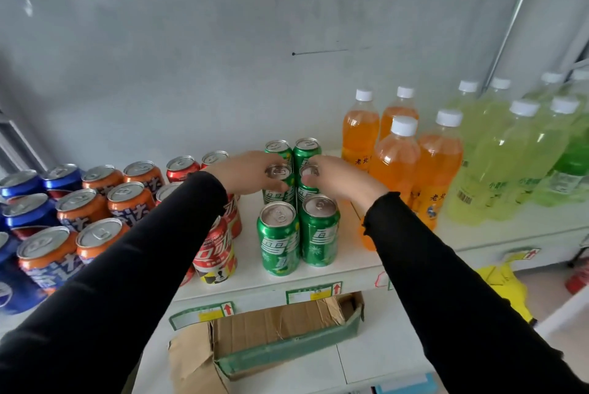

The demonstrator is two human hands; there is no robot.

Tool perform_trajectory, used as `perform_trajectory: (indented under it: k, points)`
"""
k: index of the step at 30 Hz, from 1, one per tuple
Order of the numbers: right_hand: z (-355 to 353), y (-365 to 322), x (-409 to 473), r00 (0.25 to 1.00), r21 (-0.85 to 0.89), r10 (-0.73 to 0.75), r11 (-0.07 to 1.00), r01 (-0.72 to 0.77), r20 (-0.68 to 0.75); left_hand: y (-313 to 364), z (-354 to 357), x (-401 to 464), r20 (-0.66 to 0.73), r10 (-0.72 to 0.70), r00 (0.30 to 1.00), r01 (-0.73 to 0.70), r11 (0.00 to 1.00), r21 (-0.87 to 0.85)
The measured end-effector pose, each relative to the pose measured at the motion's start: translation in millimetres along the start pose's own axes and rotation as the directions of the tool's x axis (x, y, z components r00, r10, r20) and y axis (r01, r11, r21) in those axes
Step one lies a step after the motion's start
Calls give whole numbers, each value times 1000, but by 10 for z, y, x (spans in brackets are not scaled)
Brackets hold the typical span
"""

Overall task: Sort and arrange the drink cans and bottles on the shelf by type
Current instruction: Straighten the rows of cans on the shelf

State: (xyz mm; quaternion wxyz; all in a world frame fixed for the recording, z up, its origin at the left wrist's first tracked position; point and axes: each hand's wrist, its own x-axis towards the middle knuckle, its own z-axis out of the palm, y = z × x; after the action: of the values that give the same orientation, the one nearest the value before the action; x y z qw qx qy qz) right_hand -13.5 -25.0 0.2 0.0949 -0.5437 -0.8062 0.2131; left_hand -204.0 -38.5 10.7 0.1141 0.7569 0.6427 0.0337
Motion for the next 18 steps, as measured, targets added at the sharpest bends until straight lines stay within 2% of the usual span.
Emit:
perform_trajectory:
  k: [9,13,18]
  points:
    - [2,-72,66,997,-10,-23,1000,24,70,-82,-22,-61,28,40,999,-42,998,52]
    - [-117,-85,117,999,35,-1,999,-1,32,-106,-156,-45,87,52,995,-49,998,-41]
    - [-337,-262,506,990,22,94,995,-92,-108,-262,-428,348,-91,10,996,-16,998,-62]
